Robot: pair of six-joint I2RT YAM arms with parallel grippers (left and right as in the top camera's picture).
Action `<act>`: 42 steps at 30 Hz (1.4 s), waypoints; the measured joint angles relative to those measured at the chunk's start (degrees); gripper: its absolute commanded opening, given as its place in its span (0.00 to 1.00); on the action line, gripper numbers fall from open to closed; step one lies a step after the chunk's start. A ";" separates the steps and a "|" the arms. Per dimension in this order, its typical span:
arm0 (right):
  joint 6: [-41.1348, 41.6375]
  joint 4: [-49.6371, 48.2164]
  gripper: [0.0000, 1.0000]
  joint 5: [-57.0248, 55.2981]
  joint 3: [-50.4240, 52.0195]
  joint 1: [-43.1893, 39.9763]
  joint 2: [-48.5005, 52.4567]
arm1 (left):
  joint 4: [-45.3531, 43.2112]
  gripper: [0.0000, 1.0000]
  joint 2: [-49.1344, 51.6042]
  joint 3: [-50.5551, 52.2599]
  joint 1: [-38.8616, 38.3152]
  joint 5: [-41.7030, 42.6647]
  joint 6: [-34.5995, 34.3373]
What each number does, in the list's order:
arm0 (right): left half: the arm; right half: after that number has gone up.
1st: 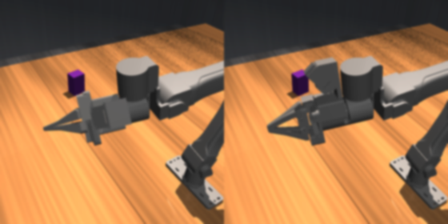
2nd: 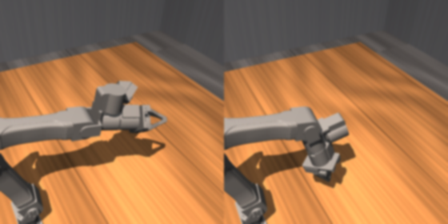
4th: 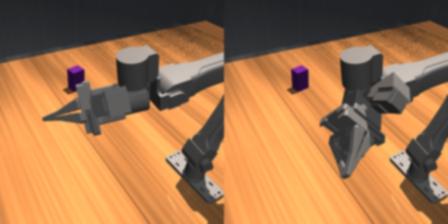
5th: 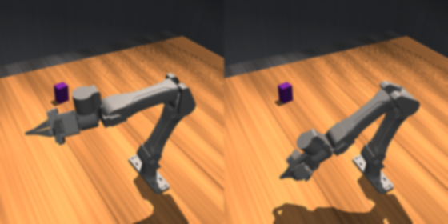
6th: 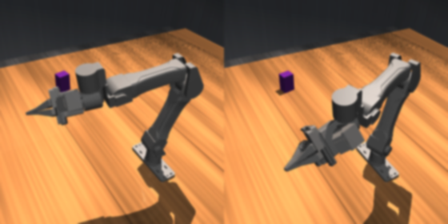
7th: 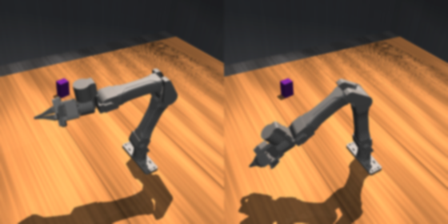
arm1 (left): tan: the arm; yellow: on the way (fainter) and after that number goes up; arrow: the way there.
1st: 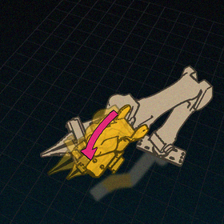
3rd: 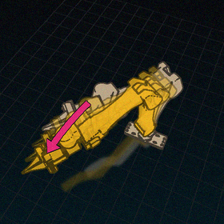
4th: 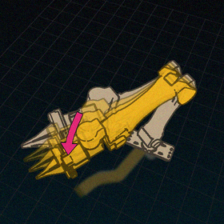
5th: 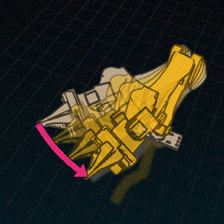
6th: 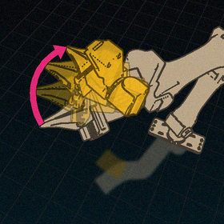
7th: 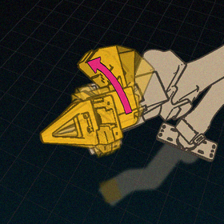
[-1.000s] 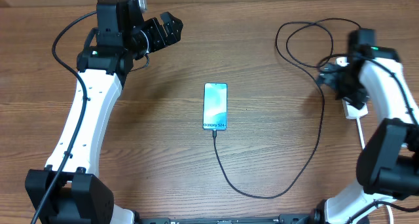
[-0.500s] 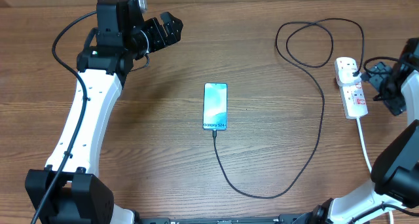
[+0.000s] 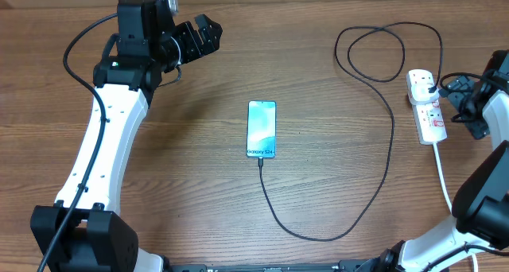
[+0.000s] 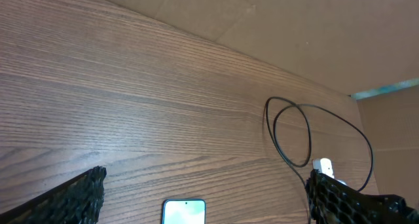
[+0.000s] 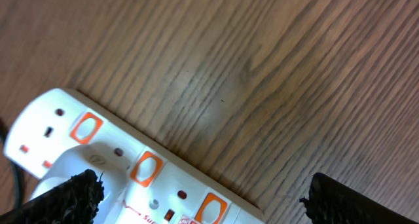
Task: Plug charger to phone and switch on socket
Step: 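Move the right gripper over to the white power strip, then press the power strip's red switch down with the right gripper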
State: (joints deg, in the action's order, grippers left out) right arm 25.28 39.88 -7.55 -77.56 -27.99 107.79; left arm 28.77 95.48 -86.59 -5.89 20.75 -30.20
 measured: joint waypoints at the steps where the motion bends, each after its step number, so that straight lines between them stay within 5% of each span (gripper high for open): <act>1: 0.20 0.02 1.00 0.02 0.00 0.00 0.61 | 0.00 1.00 0.00 0.00 0.00 0.00 0.00; 42: 3.02 1.38 1.00 1.88 -0.42 -0.55 6.71 | 0.00 1.00 0.00 0.00 0.00 0.00 0.00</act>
State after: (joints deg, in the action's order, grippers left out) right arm 28.29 41.25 -5.67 -77.97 -28.53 114.50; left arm 28.77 95.48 -86.59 -5.89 20.75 -30.20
